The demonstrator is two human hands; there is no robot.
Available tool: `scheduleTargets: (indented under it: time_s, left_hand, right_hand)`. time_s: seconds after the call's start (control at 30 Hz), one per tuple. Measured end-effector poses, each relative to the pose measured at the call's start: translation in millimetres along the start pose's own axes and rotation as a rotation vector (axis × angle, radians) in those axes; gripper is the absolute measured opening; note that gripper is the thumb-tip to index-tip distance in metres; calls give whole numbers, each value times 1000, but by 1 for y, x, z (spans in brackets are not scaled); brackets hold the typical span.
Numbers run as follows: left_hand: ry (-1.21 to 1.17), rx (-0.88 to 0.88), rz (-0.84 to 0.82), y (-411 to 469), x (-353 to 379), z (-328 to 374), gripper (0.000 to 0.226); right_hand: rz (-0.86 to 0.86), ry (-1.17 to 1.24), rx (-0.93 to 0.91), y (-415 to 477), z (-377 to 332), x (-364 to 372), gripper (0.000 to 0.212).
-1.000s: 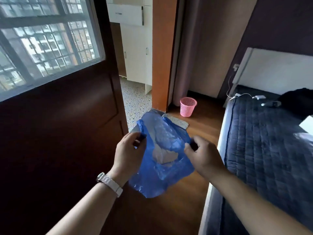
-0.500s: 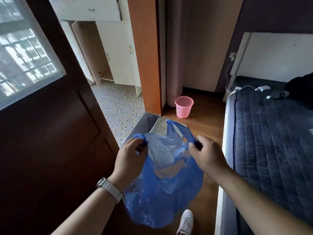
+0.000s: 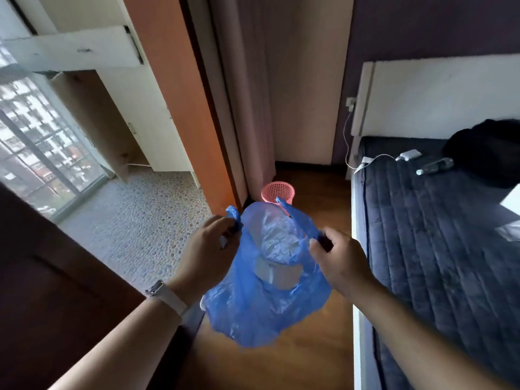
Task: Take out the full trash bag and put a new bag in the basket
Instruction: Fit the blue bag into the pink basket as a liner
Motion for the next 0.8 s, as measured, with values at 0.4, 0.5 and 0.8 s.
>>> scheduleTargets:
  time_s: [0.4,0.5,0.8]
  left_hand:
    - [-114,104,-44,168,141,-87,4]
    - [-148,83,-66,220,175,-118,9]
    - [-294,112,-118,348,244,-186,4]
  right_hand:
    - [123,-129,162,170,54,-4,23]
    - [141,-149,215,226,60,2,24]
    - [221,-159,278,365,61,23,34]
Point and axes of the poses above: each hand's wrist, its own y-axis towards the middle knuckle, its own x-axis out of the palm, z = x × y, the point moved 7 cm from there along y, towards the middle knuckle, and after that the axes turned 11 degrees about x, right-handed, at the moved point
